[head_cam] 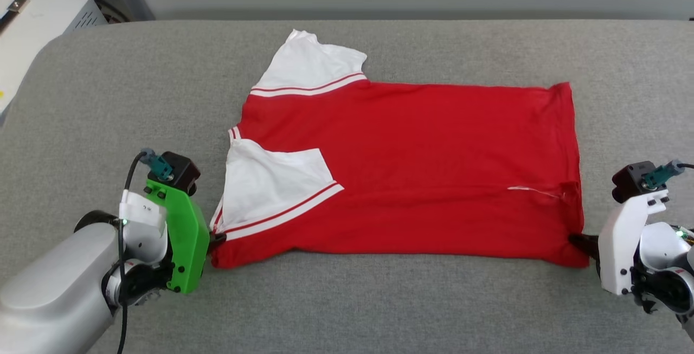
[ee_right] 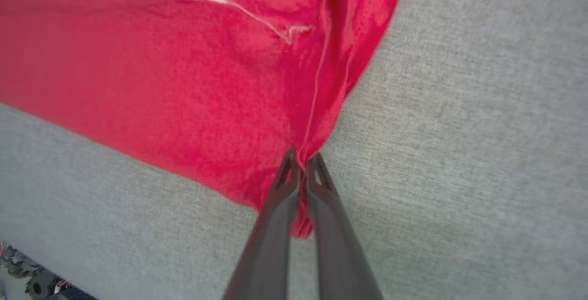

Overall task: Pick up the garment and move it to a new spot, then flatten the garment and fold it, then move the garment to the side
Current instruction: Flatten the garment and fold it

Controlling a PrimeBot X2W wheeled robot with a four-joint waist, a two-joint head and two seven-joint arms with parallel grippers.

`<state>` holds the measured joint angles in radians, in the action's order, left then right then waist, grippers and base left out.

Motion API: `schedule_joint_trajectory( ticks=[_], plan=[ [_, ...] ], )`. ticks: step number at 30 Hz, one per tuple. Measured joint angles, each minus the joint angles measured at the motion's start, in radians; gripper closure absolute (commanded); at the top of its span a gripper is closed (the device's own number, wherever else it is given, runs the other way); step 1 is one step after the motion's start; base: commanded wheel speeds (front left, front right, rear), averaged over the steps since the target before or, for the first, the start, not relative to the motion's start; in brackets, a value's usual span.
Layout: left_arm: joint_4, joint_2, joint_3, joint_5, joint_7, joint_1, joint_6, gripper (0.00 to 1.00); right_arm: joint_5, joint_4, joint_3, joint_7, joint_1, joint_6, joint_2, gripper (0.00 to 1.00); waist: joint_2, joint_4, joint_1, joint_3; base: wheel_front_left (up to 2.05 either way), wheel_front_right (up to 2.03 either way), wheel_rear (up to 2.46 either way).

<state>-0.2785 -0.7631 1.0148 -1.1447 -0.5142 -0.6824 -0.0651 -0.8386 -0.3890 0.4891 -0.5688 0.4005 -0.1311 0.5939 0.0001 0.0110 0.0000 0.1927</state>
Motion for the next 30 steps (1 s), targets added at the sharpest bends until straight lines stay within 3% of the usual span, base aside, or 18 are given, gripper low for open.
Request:
schedule_joint_trajectory(
  ticks=[13, 24, 25, 26, 27, 30],
  plan=[
    [0.145, -0.081, 0.006, -0.044, 0.000, 0.115, 0.025, 1.00, -0.056, 0.219, -0.106, -0.036, -0.197, 0.000, 0.121, 1.00, 0.0000, -0.017, 0.0000, -0.095, 0.00, 0.00, 0.00],
    [0.034, -0.030, 0.041, -0.041, 0.022, 0.151, 0.042, 1.00, 0.012, 0.131, -0.134, -0.075, -0.229, 0.000, 0.014, 1.00, 0.0000, -0.028, 0.0000, -0.032, 0.00, 0.00, 0.00],
    [-0.002, -0.017, 0.035, -0.042, 0.040, 0.151, 0.033, 0.16, 0.021, 0.115, -0.144, -0.032, -0.228, -0.001, -0.004, 0.52, 0.0000, -0.028, 0.0000, -0.022, 0.00, 0.00, 0.00],
    [-0.010, -0.017, 0.032, -0.041, 0.052, 0.151, 0.033, 0.00, 0.020, 0.114, -0.151, -0.018, -0.228, -0.001, -0.014, 0.44, 0.0000, -0.027, 0.0000, -0.023, 0.00, 0.00, 0.00],
    [-0.017, -0.018, 0.028, -0.041, 0.062, 0.151, 0.033, 0.00, 0.017, 0.115, -0.154, -0.008, -0.228, 0.000, -0.020, 0.00, 0.0000, -0.027, 0.0000, -0.026, 0.00, 0.00, 0.00],
    [-0.026, -0.032, 0.013, -0.032, 0.093, 0.150, 0.032, 0.00, 0.025, 0.133, -0.160, 0.041, -0.229, 0.000, -0.022, 0.00, 0.0000, -0.027, 0.0000, -0.044, 0.00, 0.00, 0.00]
  ],
)
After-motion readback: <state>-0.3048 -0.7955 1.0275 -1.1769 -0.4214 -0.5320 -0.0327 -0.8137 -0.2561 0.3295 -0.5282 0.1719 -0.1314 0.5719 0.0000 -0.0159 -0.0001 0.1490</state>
